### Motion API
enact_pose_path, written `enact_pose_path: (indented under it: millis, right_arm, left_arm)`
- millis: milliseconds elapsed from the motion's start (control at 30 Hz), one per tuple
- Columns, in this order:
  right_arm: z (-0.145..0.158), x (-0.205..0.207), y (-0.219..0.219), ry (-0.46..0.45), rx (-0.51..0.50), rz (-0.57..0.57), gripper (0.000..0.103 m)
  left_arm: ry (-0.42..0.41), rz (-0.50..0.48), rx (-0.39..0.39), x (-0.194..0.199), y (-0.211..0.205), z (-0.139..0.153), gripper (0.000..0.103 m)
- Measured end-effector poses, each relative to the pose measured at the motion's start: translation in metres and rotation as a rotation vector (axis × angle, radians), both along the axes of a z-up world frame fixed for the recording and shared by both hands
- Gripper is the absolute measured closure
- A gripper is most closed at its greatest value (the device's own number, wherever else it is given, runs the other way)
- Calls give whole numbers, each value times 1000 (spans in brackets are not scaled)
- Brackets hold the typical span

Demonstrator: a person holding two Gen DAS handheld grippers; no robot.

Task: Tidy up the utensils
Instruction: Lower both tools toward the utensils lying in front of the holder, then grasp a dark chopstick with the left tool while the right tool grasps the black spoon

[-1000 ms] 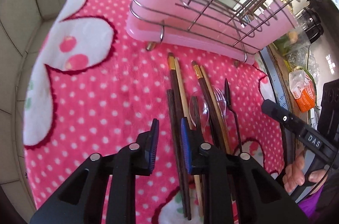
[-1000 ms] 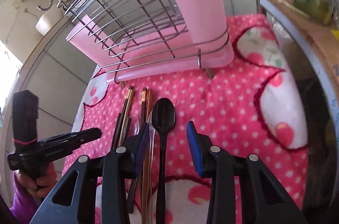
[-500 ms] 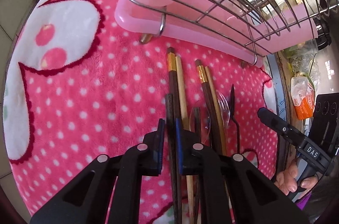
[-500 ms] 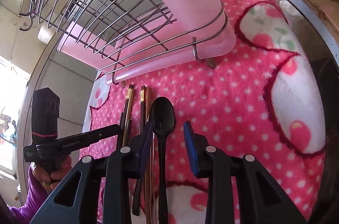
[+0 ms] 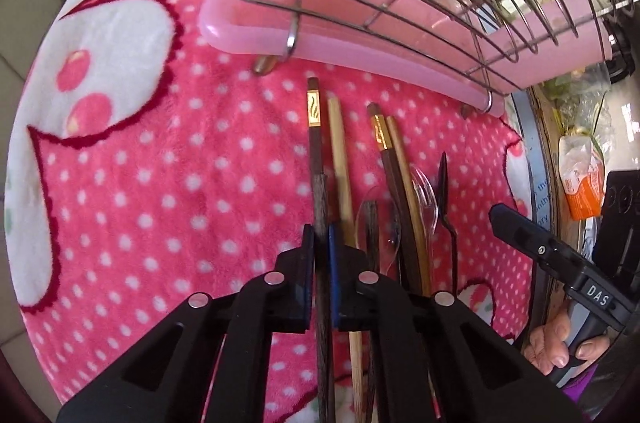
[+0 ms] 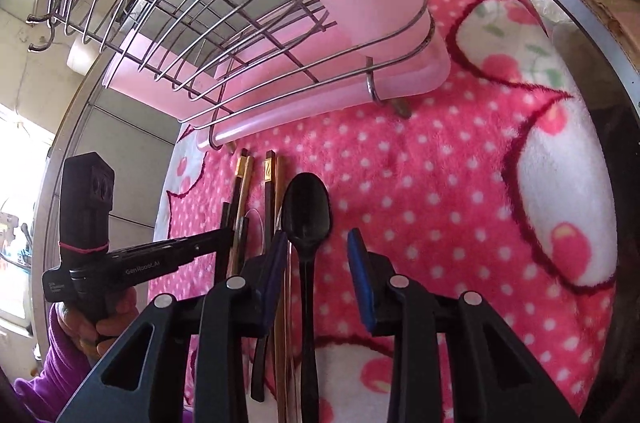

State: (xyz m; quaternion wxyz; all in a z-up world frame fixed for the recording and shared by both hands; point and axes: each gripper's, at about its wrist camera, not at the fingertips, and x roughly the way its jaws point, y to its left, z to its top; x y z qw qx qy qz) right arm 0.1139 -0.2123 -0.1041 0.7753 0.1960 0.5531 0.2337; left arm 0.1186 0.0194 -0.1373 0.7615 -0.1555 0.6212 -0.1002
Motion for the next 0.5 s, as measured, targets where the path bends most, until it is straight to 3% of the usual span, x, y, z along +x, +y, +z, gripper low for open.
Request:
enact_pose_path:
  millis: [233,467,500]
  right_arm:
    - [-13,7,7,61,44,37,72]
    - [-26,12,35,90,-18,88,73]
    - [-27,12,37,89,-30,88,77]
  left_arm:
    - [7,72,4,-11,37,3,98]
    - [33,86,-39,-11,49,-2,97]
    - [34,82,-41,-11,49,-2,97]
